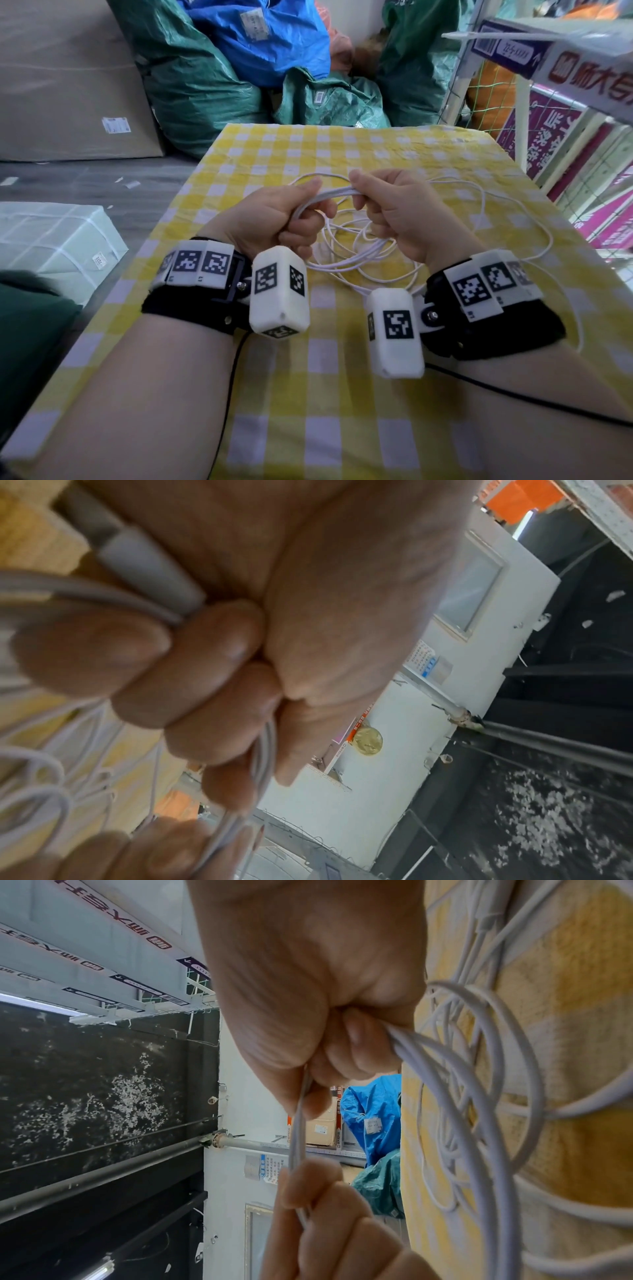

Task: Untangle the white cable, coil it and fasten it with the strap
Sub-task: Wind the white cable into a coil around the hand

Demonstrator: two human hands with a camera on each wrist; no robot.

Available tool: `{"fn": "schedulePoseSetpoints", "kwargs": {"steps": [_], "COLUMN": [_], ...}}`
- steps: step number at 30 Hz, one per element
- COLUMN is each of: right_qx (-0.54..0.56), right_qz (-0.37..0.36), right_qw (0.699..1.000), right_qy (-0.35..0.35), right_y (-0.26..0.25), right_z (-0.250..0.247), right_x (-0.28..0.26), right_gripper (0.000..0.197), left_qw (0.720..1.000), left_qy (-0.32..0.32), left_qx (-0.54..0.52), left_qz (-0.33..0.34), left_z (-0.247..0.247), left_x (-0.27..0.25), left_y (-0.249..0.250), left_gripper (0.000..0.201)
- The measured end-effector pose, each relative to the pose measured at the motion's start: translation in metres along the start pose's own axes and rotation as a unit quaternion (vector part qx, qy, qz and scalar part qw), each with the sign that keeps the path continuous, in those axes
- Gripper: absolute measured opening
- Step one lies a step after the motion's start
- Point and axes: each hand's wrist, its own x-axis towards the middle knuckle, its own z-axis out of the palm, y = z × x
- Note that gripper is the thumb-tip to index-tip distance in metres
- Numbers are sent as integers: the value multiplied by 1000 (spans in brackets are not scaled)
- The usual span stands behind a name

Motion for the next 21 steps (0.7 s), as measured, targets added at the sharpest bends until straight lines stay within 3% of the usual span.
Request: {"fn": "schedulePoseSetpoints", "kwargs": {"steps": [6, 12, 16, 21], "right_qx": [23, 111, 143, 53], "right_qz": [-21, -15, -4, -19], "right_qw": [999, 993, 989, 998], "right_qy": [8, -24, -27, -13], "right_y": [1, 0, -2, -6], "right_z": [1, 4, 5, 5], "right_x": [-2, -2, -4, -3], "right_gripper": [38, 35, 36, 37], "left_qw": [996, 974, 979, 992], "left_qy": [11, 13, -7, 16], "left_qx": [-78, -194, -181, -114], "left_qz": [43, 115, 91, 42], "left_z": [-1, -9, -10, -4], "left_x": [3, 5, 3, 2], "left_y": [5, 7, 4, 3], "left_gripper": [46, 47, 43, 38]}}
